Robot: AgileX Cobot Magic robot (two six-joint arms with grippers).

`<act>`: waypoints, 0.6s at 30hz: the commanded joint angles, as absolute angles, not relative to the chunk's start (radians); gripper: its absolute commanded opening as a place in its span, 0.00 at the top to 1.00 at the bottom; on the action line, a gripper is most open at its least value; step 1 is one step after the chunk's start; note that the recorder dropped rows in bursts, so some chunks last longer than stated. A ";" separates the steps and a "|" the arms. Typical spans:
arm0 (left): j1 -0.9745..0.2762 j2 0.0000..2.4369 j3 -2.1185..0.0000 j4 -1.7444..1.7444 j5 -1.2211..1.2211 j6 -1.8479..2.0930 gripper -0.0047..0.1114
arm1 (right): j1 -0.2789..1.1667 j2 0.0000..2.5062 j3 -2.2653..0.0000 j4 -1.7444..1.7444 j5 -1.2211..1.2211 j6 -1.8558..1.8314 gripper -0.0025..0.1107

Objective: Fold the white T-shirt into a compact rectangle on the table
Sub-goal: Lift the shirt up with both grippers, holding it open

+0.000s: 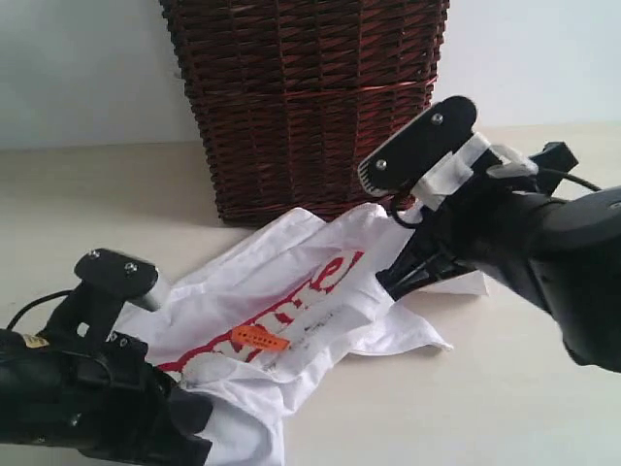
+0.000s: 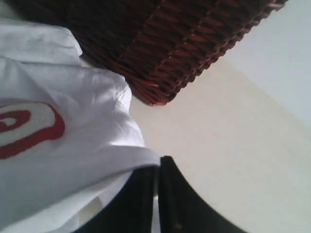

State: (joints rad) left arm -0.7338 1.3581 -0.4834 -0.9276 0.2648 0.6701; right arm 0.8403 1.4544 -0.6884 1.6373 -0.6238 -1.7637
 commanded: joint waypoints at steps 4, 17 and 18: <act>-0.594 1.231 -0.735 -0.279 0.660 0.293 0.96 | 0.835 1.165 -0.746 1.692 -0.753 -1.842 0.98; -0.695 1.328 -1.309 -0.663 0.475 1.230 0.96 | 0.835 0.931 -1.067 1.716 -1.071 -2.115 0.98; -0.700 1.345 -1.322 -0.685 0.497 1.273 0.96 | 0.835 0.928 -1.073 1.709 -1.071 -2.115 0.98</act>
State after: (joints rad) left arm -0.6834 1.3108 -1.2740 -0.5829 0.4539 1.1259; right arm 0.8403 0.9422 -1.0437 1.7470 -1.0527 -2.0958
